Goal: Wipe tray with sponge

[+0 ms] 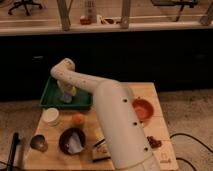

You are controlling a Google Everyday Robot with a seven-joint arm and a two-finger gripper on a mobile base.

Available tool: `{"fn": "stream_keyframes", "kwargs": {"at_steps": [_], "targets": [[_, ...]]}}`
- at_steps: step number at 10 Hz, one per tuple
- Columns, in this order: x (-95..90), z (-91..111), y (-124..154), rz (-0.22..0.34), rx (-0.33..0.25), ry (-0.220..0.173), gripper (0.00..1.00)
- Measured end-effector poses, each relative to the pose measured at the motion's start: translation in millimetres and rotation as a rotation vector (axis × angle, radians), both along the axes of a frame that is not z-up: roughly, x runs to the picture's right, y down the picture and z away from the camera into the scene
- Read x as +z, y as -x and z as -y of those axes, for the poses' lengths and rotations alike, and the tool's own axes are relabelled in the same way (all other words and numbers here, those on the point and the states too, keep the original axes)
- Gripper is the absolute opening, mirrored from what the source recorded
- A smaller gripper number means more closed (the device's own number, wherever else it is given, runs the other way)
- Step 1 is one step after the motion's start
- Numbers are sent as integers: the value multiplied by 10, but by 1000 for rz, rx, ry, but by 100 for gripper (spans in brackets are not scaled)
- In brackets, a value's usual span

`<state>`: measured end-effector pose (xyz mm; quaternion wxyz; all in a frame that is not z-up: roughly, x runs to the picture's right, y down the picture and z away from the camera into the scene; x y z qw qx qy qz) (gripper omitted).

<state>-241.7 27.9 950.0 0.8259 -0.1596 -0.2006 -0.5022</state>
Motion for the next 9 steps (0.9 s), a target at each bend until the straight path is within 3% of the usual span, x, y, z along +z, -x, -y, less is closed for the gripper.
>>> {"fn": "stream_keyframes", "kwargs": {"at_steps": [2, 5, 8, 9], "targets": [[-80, -25, -278, -19, 22, -4, 0], [-89, 105, -547, -67, 77, -27, 0], [88, 363, -558, -95, 99, -51, 0], [207, 466, -382, -90, 100, -52, 0]]}}
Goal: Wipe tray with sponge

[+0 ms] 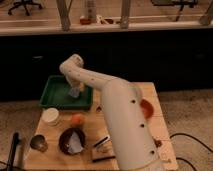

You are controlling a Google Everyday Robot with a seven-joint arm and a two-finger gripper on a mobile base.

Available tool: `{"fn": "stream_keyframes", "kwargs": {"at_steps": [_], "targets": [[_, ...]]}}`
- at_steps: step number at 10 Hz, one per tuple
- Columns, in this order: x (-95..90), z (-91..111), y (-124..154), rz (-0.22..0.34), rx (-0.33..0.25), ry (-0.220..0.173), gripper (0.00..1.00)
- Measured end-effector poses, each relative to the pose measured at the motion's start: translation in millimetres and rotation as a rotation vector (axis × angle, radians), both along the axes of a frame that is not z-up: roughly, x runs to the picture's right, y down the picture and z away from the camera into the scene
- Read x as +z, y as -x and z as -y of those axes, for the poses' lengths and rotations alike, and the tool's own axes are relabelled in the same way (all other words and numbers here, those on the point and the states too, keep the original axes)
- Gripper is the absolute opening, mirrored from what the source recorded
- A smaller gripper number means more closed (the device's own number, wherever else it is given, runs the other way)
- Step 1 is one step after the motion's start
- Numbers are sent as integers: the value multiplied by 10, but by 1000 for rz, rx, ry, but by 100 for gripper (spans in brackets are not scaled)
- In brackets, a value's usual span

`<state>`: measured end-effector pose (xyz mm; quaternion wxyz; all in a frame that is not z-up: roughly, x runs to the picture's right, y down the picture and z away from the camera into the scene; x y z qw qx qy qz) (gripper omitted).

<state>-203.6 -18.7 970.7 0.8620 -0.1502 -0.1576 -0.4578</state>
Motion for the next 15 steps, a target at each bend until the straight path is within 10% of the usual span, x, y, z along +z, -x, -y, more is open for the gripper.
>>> {"fn": "stream_keyframes", "kwargs": {"at_steps": [4, 8, 15], "targets": [[211, 22, 384, 37, -41, 14, 0], [65, -465, 476, 104, -112, 52, 0], [-56, -458, -171, 18, -55, 39, 0]]}}
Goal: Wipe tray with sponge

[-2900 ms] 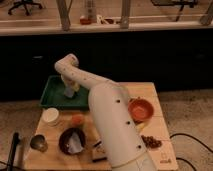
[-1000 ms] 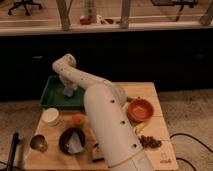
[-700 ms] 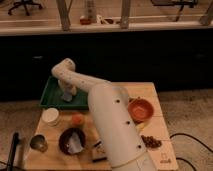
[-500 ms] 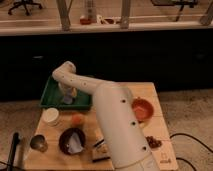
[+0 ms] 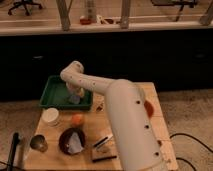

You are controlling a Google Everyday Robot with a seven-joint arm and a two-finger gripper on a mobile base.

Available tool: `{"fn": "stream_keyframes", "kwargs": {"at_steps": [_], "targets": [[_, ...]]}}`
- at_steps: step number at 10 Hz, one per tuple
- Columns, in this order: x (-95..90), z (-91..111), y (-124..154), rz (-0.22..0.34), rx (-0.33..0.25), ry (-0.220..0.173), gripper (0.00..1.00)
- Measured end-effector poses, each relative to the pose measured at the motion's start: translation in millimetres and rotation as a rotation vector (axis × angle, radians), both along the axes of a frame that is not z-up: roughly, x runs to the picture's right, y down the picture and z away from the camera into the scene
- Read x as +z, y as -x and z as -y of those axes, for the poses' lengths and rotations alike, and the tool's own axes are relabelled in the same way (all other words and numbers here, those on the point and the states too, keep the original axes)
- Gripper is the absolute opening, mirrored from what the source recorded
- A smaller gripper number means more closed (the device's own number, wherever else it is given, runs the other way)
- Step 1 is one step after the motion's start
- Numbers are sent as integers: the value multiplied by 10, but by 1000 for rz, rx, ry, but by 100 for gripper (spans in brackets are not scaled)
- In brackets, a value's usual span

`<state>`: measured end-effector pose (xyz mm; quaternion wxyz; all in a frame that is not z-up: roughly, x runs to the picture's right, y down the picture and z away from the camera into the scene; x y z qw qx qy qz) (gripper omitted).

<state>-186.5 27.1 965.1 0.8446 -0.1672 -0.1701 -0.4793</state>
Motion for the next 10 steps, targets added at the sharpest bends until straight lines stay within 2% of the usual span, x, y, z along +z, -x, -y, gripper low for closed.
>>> {"fn": "stream_keyframes", "kwargs": {"at_steps": [3, 10], "targets": [[67, 98, -32, -16, 24, -1, 0], [165, 191, 318, 48, 6, 1, 0]]}}
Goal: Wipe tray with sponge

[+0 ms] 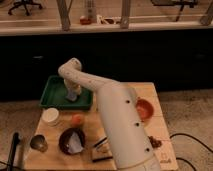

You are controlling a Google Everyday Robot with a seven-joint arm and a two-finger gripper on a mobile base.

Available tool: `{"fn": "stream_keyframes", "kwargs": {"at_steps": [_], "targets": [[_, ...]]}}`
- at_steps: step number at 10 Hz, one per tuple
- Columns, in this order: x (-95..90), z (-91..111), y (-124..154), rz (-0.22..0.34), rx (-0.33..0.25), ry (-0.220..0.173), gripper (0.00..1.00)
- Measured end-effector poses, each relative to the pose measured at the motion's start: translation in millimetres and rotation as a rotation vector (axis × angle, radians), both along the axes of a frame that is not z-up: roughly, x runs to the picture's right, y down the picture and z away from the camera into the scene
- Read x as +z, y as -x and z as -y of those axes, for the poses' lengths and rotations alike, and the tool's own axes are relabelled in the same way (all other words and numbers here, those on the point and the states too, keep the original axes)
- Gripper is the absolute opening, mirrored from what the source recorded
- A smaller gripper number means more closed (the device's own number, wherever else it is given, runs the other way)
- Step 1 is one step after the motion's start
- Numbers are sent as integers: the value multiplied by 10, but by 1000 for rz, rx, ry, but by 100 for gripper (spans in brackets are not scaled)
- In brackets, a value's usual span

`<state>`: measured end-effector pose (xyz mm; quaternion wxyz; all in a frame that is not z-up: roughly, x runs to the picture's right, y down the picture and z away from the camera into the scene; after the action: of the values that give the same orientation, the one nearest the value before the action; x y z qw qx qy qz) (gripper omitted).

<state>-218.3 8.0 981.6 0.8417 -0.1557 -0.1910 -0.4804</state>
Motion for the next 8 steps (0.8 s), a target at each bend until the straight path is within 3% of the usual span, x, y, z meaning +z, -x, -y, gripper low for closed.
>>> {"fn": "stream_keyframes", "kwargs": {"at_steps": [8], "targets": [[8, -18, -5, 0, -1, 3, 0]]}}
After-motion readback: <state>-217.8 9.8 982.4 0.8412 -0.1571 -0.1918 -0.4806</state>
